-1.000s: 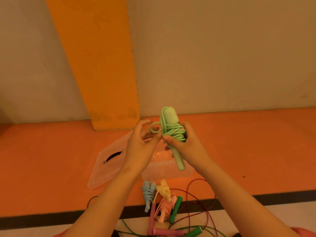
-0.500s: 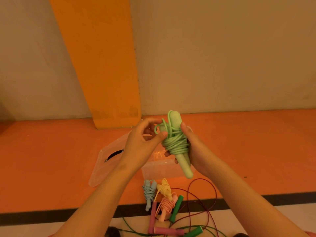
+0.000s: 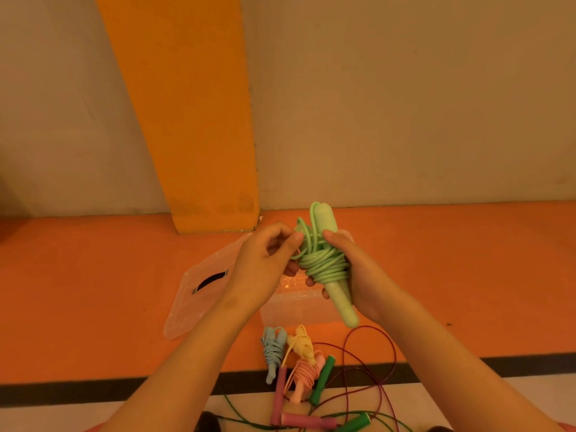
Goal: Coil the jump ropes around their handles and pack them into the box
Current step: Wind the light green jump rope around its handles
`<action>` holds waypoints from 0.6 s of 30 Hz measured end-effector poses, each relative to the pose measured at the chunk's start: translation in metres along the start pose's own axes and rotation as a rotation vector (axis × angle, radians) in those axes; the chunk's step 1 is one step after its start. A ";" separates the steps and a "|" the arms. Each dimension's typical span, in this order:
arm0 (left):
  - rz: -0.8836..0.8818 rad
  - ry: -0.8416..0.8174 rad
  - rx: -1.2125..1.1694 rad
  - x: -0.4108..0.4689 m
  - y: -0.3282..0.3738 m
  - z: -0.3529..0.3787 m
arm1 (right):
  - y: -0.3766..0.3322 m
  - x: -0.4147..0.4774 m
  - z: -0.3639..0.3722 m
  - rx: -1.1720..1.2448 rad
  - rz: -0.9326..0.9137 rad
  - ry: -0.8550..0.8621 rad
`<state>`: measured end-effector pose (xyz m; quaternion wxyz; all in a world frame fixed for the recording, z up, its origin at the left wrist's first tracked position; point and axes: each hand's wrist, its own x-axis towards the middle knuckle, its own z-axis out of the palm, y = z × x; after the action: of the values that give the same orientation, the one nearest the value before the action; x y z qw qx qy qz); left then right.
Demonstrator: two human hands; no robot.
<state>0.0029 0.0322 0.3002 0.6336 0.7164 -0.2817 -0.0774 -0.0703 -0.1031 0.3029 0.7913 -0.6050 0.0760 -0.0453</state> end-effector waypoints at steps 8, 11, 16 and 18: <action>0.001 -0.023 -0.055 0.000 0.005 0.002 | 0.002 0.001 0.001 0.019 0.010 0.057; 0.021 -0.117 -0.031 -0.001 0.008 0.004 | 0.001 0.002 -0.001 0.026 -0.003 0.082; 0.076 -0.151 0.019 -0.003 0.003 0.007 | 0.002 0.001 -0.001 0.048 -0.033 0.141; 0.112 -0.128 0.049 -0.002 0.002 0.009 | 0.001 0.001 0.000 0.086 -0.055 0.153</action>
<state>-0.0032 0.0254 0.2996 0.5999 0.7084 -0.3630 -0.0808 -0.0693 -0.1026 0.3016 0.8070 -0.5669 0.1177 -0.1164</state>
